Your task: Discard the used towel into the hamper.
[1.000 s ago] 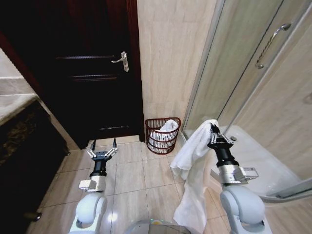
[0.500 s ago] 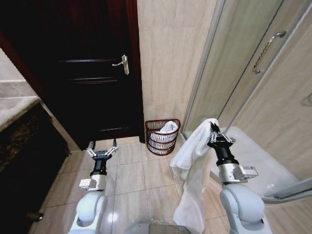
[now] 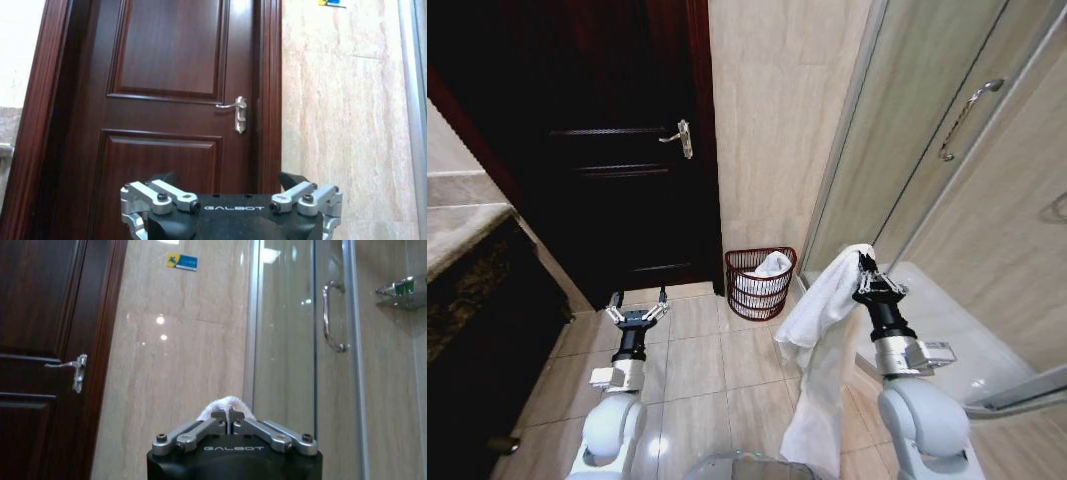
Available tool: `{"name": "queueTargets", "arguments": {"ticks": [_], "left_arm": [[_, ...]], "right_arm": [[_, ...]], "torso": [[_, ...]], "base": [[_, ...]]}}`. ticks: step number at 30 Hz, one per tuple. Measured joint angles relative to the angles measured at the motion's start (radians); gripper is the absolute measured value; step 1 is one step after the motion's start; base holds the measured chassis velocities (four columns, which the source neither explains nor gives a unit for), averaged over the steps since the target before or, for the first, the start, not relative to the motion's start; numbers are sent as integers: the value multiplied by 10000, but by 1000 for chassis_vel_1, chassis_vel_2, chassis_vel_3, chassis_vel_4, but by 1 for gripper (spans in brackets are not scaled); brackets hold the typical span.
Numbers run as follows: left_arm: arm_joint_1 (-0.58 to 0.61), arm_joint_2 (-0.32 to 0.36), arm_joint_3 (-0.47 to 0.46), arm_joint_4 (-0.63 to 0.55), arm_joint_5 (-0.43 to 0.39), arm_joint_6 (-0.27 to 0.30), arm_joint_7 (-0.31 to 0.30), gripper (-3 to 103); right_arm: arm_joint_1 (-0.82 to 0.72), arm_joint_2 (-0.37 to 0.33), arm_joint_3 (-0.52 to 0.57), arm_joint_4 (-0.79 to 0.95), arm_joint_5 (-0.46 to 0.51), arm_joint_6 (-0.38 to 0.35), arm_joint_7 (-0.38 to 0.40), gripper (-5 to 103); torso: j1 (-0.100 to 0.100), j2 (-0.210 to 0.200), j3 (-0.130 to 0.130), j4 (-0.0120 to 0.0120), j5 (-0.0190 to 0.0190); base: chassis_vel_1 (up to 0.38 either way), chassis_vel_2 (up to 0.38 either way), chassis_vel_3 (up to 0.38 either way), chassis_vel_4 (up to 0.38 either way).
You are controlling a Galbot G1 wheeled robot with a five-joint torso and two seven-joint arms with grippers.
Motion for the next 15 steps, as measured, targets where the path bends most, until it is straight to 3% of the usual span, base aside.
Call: {"name": "queueTargets", "arguments": {"ticks": [15], "left_arm": [[72,-48,23,51,-30,-406,255,100]], "right_arm": [[28,20,-18,-34,160,258,-57,2]], "torso": [[214,526,314,0,0]], "base": [[0,0,0,0]]}}
